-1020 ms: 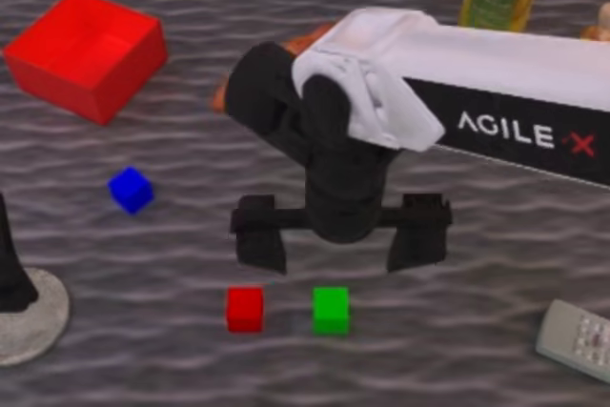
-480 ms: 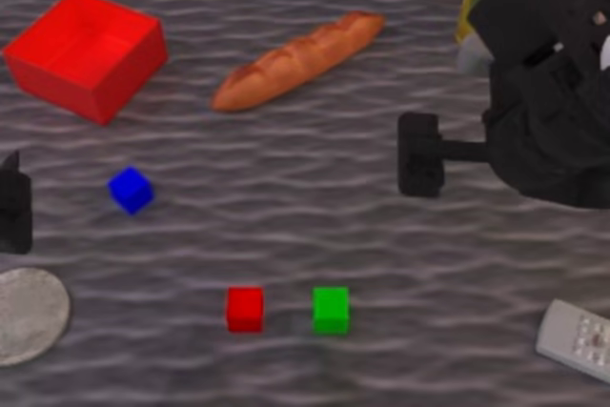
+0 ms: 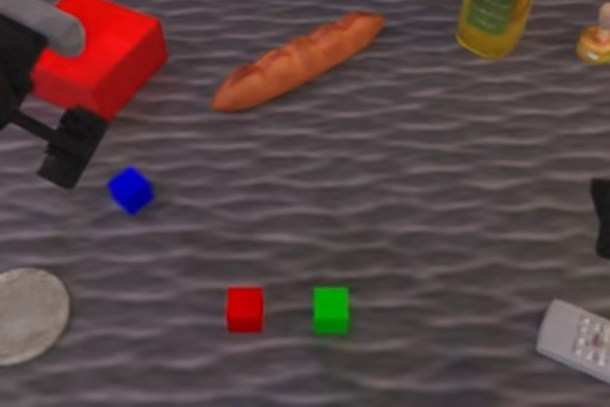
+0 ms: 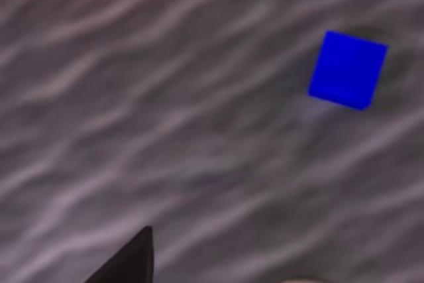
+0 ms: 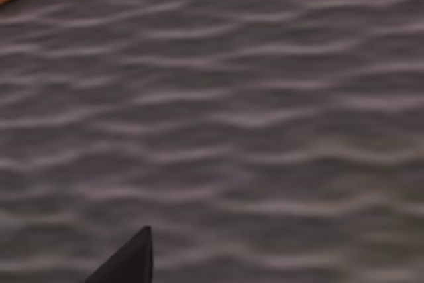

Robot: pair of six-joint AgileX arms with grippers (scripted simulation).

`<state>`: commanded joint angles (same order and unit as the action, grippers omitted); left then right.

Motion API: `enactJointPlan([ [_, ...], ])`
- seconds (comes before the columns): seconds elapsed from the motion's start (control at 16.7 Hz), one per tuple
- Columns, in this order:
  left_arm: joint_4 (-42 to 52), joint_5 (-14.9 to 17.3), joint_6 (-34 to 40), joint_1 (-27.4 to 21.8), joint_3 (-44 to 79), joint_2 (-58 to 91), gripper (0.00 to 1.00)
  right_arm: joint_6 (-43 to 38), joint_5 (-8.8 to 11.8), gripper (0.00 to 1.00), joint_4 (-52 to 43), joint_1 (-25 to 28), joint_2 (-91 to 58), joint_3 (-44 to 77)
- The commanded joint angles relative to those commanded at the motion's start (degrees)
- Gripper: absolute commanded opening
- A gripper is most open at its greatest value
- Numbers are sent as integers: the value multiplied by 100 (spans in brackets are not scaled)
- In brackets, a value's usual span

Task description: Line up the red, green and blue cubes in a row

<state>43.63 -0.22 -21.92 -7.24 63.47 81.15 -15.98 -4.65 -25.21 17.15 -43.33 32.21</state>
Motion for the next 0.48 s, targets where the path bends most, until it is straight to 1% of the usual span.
enactJointPlan([
  [0.24,1045,7,-535,-176,1574,2078,100,784,153,100,1130,-795,2030,-1572],
  [0.48,1726,23,-904,-297,2776,3564,100,1344,343,100,2045,-1378,3598,-2700],
])
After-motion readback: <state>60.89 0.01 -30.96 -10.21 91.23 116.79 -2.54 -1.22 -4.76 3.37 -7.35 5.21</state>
